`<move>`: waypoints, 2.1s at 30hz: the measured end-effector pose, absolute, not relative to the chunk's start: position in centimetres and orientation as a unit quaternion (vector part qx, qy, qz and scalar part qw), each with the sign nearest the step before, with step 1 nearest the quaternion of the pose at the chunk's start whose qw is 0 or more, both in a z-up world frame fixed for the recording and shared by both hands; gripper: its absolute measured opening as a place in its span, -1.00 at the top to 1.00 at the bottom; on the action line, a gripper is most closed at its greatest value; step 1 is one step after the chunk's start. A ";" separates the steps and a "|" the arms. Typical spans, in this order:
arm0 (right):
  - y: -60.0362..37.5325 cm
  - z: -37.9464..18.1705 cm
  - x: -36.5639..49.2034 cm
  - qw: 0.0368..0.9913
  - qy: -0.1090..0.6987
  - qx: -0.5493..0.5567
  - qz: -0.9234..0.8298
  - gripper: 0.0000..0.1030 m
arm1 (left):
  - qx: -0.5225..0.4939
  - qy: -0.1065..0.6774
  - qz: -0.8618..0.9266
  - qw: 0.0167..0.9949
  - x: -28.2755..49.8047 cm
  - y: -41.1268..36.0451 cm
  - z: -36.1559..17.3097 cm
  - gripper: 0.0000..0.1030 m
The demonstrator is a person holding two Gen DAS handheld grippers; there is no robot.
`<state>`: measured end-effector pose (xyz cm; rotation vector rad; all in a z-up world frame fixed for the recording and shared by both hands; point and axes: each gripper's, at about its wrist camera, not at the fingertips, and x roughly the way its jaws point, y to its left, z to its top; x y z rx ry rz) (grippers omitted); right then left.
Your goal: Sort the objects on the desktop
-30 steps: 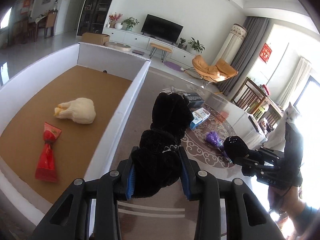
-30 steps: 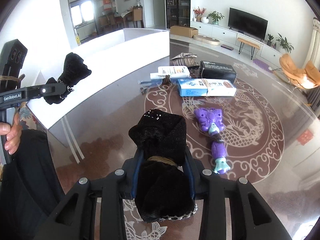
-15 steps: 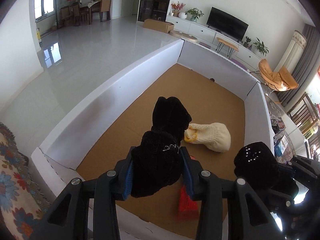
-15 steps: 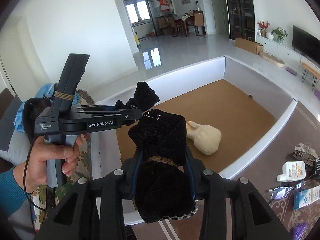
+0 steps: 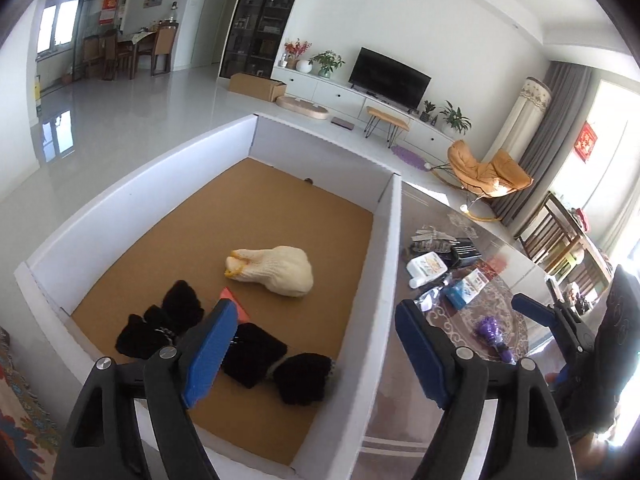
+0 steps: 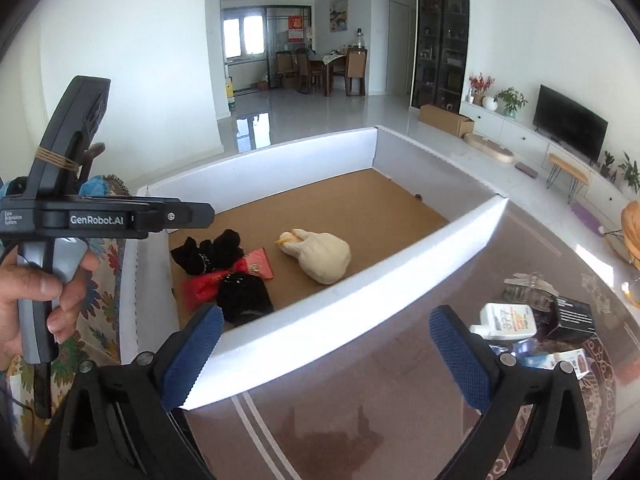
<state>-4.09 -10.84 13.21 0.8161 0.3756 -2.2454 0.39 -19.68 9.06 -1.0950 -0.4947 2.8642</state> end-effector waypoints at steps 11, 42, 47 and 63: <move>7.5 3.1 -0.4 0.209 0.142 0.408 -0.877 -1.00 | -0.412 -0.115 0.890 0.160 -0.7 0.1 2.3 -1.00; 9.1 0.1 0.3 0.203 0.110 0.443 -0.866 -1.00 | -0.445 -0.065 0.888 0.093 -3.0 1.1 -4.7 -1.00; 9.1 0.1 0.3 0.203 0.110 0.443 -0.866 -1.00 | -0.446 -0.052 0.889 0.085 -3.0 1.4 -4.9 -1.00; 9.1 0.1 0.3 0.203 0.110 0.443 -0.866 -1.00 | -0.445 -0.060 0.893 0.040 -3.0 0.1 -5.1 -1.00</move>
